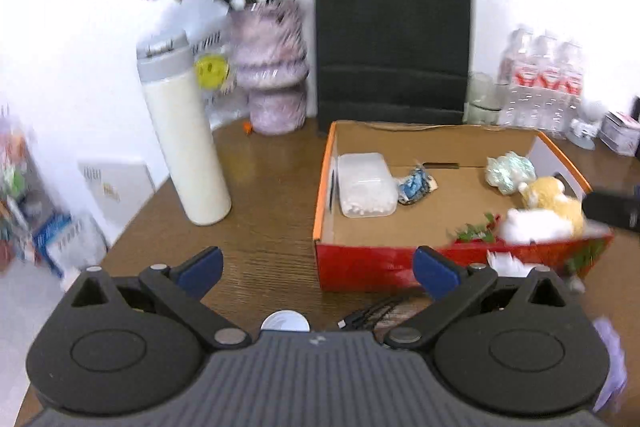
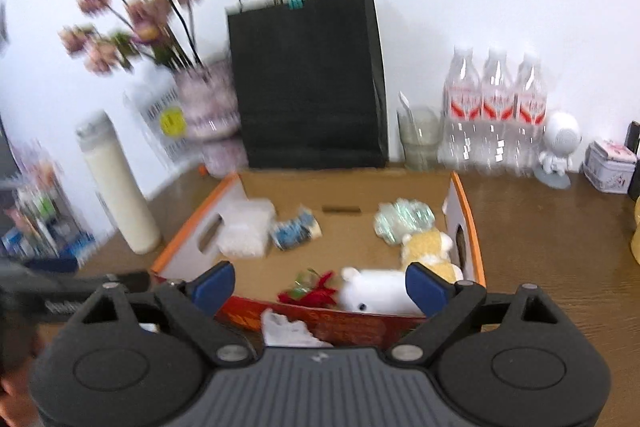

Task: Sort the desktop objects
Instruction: 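Move both tools back toward the green tissue pack and white tissue, then grasp the green tissue pack with the left tool while the right tool grasps the crumpled white tissue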

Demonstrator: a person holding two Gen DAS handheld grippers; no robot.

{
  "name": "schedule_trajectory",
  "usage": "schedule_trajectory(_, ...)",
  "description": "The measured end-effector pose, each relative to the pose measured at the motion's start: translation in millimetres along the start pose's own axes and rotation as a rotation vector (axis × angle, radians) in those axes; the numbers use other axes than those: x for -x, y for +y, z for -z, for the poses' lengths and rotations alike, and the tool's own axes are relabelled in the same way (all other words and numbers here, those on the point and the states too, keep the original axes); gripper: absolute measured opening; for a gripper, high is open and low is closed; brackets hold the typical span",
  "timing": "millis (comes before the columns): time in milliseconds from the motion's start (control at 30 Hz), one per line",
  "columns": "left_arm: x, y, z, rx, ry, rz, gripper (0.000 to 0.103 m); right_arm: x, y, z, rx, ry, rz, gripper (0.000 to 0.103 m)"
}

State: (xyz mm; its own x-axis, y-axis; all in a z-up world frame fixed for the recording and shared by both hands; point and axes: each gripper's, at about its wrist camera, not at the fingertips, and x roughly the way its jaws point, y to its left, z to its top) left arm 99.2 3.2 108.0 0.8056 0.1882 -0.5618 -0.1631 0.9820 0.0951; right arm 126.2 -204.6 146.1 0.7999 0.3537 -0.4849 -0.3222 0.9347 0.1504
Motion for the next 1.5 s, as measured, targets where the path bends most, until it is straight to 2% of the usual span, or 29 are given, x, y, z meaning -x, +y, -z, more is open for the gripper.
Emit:
schedule_trajectory(100, 22, -1, 29, -0.012, -0.077, 0.026, 0.103, 25, 4, 29, 0.016, -0.106, 0.006, 0.092)
schedule_trajectory(167, 33, 3, 49, -0.001, -0.065, 0.065, 0.103, 42, 7, 48, 0.009, -0.139, 0.021, 0.092)
schedule_trajectory(233, 46, 9, 70, 0.025, -0.035, 0.087, 0.103, 57, 11, 68, 0.000, -0.141, 0.028, 0.092)
schedule_trajectory(300, 62, 13, 94, 0.032, -0.043, 0.122, 0.103, 67, 15, 86, 0.017, -0.123, 0.015, 0.093)
schedule_trajectory(467, 86, 6, 140, -0.025, -0.029, 0.142, 0.103, 94, 27, 132, 0.051, -0.095, 0.006, 0.093)
schedule_trajectory(600, 99, 1, 152, -0.096, -0.074, 0.141, 0.103, 112, 27, 163, 0.049, -0.090, 0.016, 0.093)
schedule_trajectory(700, 94, 7, 150, -0.080, -0.064, 0.141, 0.103, 117, 21, 177, 0.051, -0.078, 0.022, 0.093)
schedule_trajectory(833, 77, 17, 143, -0.031, -0.024, 0.131, 0.103, 114, 18, 173, 0.093, -0.076, 0.027, 0.093)
schedule_trajectory(933, 69, 18, 141, -0.048, -0.029, 0.092, 0.103, 110, 16, 167, 0.070, -0.090, 0.005, 0.093)
schedule_trajectory(1100, 58, 16, 142, -0.059, -0.012, 0.117, 0.103, 93, 19, 162, 0.068, -0.077, -0.043, 0.090)
schedule_trajectory(1200, 48, 13, 137, -0.063, -0.003, 0.133, 0.103, 82, 24, 159, 0.082, -0.066, -0.031, 0.090)
schedule_trajectory(1300, 39, 2, 126, -0.076, -0.014, 0.162, 0.103, 69, 22, 147, 0.067, -0.063, -0.034, 0.089)
schedule_trajectory(1433, 17, -35, 104, -0.131, -0.039, 0.166, 0.103, 51, 18, 124, 0.037, -0.089, -0.031, 0.089)
schedule_trajectory(1500, 2, -49, 94, -0.131, -0.027, 0.180, 0.103, 44, 14, 115, 0.013, -0.093, -0.022, 0.089)
